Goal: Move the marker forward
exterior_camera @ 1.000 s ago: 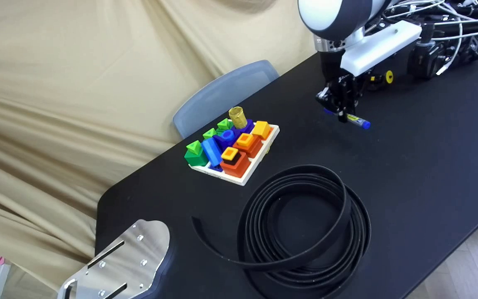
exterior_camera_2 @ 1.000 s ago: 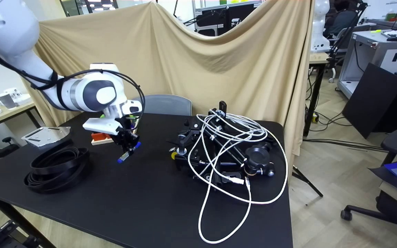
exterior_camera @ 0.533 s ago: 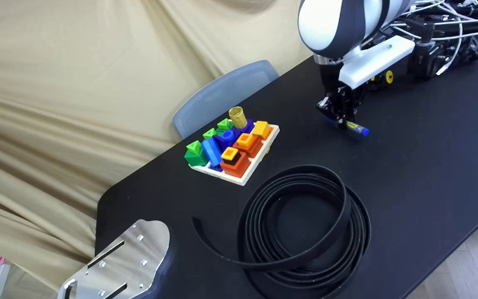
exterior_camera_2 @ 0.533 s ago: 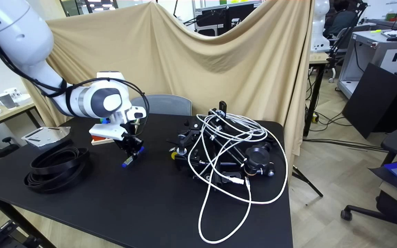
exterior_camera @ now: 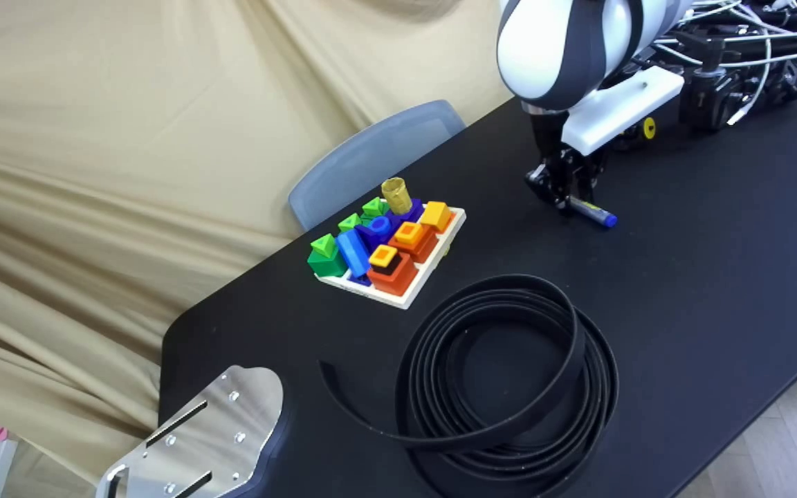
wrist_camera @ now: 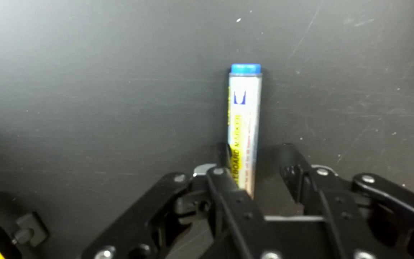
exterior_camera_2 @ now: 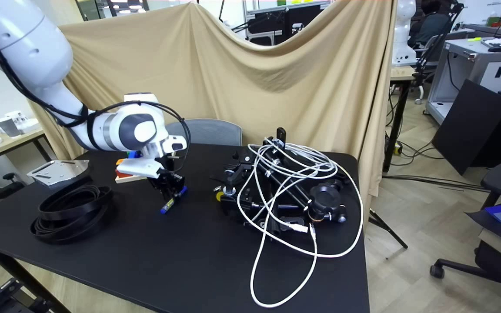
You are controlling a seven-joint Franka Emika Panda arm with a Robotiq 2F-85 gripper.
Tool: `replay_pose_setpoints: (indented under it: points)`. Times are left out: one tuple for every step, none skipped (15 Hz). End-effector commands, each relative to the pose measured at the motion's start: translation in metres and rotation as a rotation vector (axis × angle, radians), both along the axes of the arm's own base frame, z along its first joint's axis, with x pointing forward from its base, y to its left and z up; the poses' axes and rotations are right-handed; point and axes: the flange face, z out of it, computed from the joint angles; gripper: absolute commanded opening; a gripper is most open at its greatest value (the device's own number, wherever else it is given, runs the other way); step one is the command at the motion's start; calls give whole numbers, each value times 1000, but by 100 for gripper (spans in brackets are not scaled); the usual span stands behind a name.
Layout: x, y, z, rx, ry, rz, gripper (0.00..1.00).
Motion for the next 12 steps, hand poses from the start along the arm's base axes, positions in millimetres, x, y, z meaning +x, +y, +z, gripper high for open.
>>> replay_pose_setpoints:
  points:
    - [6,2,3,-10,-19,-23,72]
    - [6,2,5,-8,-27,-23,80]
    - [5,3,12,-3,-44,-23,86]
    - [4,4,18,-1,-58,-22,92]
    - [3,4,27,0,-74,-21,100]
    - [2,5,34,3,-86,-22,99]
    - [0,5,43,12,-96,-36,100]
    - [-2,6,53,22,-100,-55,100]
    - [-5,6,61,31,-95,-74,100]
    - [-9,6,70,33,-82,-94,100]
    - [-14,5,77,30,-75,-103,100]
    - [-18,4,84,34,-64,-113,100]
